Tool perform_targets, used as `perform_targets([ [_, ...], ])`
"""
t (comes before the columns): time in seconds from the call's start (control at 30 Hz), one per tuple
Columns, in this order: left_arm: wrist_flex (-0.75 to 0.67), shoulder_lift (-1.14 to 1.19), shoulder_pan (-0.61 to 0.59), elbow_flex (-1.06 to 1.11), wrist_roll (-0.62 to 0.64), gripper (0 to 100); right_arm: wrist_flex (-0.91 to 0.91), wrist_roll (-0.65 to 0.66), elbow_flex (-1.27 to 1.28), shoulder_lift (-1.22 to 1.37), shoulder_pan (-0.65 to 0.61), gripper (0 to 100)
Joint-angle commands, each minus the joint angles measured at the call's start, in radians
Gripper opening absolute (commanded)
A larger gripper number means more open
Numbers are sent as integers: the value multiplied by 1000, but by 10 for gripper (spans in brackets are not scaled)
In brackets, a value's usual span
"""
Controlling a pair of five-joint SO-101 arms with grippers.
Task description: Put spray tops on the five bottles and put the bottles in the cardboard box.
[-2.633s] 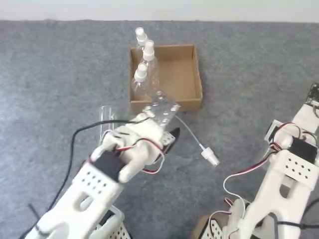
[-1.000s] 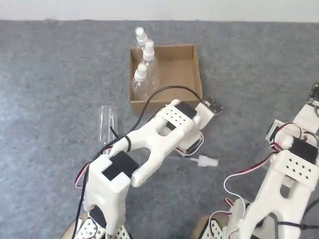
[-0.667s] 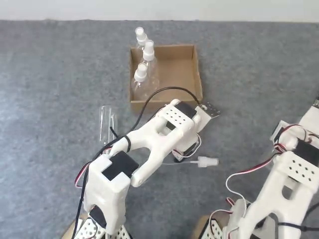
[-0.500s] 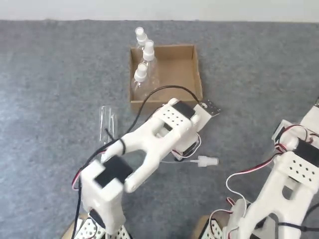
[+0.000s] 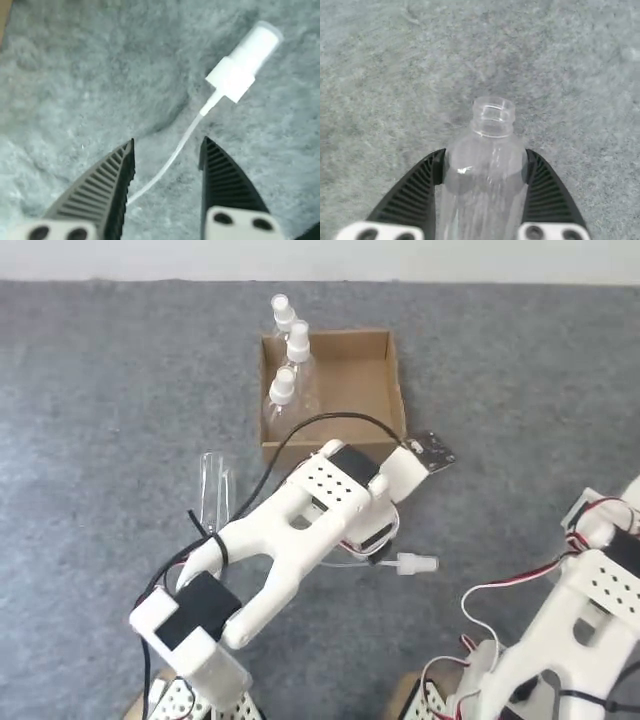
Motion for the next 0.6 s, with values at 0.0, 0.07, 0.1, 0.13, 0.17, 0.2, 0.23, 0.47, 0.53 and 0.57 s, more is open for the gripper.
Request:
perform_targets([
  [0.0, -46, -63, 29, -10, -89, 204, -33, -12, -14, -47, 35, 80],
  [0.07, -46, -64, 58, -12, -110, 204, -33, -12, -14, -47, 35, 80],
  [0.1, -46, -72, 71, -12, -117, 204, -33, -12, -14, -47, 35, 80],
  [0.13, -46, -74, 83, -15, -118, 204, -33, -12, -14, -47, 35, 80],
  [0.17, -46, -72, 94, -24, -118, 204, -33, -12, -14, -47, 35, 80],
  [0.2, -44, -63, 103, -36, -118, 204, -33, -12, -14, -47, 35, 80],
  [0.23, -46, -58, 114, -39, -118, 204, -33, -12, -14, -47, 35, 80],
  [0.47, -114, 8, 186, -47, -118, 204, -33, -12, -14, -47, 35, 80],
  [0.53, -133, 37, 190, -59, -118, 204, -33, -12, -14, -47, 31, 80],
  [0.57, -138, 54, 190, -70, -118, 204, -31, -12, -14, -47, 30, 80],
])
